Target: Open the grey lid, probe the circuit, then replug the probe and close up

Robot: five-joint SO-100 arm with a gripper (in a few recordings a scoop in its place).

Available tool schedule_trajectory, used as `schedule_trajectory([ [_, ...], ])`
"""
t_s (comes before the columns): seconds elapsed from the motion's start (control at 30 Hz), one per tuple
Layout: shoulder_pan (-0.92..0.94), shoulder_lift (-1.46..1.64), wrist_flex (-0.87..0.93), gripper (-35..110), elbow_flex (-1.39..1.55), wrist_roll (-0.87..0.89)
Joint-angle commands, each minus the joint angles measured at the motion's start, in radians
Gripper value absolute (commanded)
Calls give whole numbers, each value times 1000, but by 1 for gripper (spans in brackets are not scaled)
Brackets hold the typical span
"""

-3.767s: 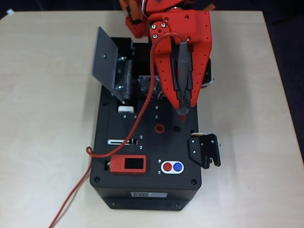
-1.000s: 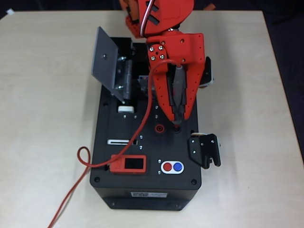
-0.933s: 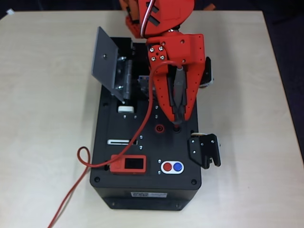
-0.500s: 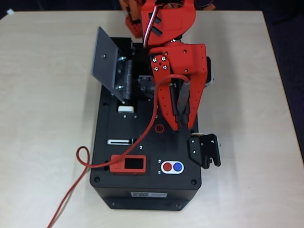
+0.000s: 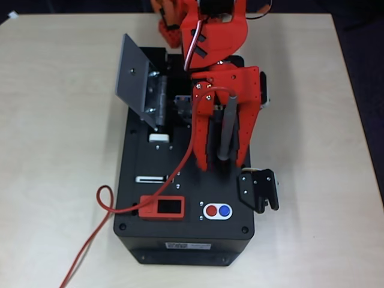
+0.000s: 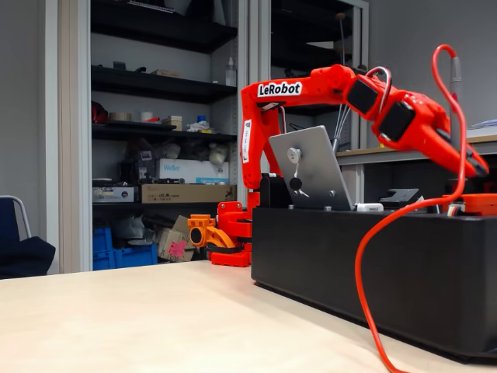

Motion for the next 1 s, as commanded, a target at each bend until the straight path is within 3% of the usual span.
schedule_trajectory([
  [0.0, -21, 69, -17, 24, 29, 0],
  [0.57, -66, 258, -41, 26, 167, -3],
  [0.97, -38, 403, -12, 8, 311, -14],
])
